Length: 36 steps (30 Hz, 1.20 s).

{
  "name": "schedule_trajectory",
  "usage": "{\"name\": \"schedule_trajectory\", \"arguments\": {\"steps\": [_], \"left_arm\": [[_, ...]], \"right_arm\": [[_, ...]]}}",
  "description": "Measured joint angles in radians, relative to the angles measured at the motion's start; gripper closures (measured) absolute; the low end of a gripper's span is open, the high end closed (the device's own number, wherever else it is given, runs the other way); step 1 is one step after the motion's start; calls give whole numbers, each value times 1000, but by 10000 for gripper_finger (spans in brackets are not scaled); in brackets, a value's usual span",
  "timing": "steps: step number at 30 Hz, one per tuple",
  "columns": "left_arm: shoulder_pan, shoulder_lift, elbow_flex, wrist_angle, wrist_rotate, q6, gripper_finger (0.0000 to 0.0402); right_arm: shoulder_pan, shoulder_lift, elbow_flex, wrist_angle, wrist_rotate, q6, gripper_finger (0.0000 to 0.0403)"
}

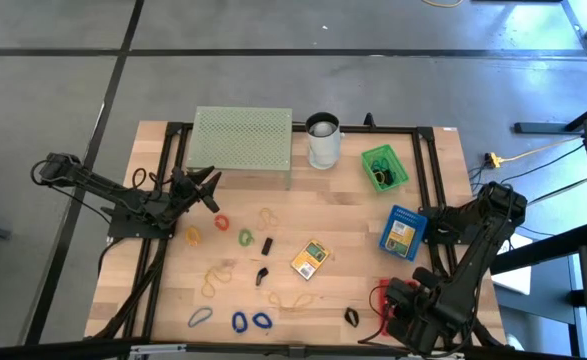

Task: Pick & Place Office Desk Supplies
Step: Put the blue spiral keychain into the red bin, then put the black rubber band into the green bin

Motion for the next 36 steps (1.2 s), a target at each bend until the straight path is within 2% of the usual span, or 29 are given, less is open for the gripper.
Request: {"name": "schedule_trajectory", "arguments": {"steps": [8, 14, 17, 24, 27, 31, 36], "left_arm": [[0, 0, 0, 0, 0, 0, 263], [0, 0, 0, 0, 0, 0, 263], [0, 0, 0, 4, 0, 0, 263], [0, 0, 0, 8, 41, -9, 263], [0, 0, 0, 12, 84, -76, 263], [9, -1, 0, 47, 83, -183, 263], [30, 15, 1, 144, 330, -190, 263]], "right_arm": [[0, 0, 0, 0, 3, 0, 227], [0, 0, 0, 0, 3, 0, 204], [0, 0, 0, 0, 9, 0, 200], [0, 0, 0, 0, 112, -13, 199], [0, 0, 0, 0, 137, -44, 200], [0, 0, 0, 0, 173, -77, 200], [-1, 0, 0, 0, 254, -133, 200]]}}
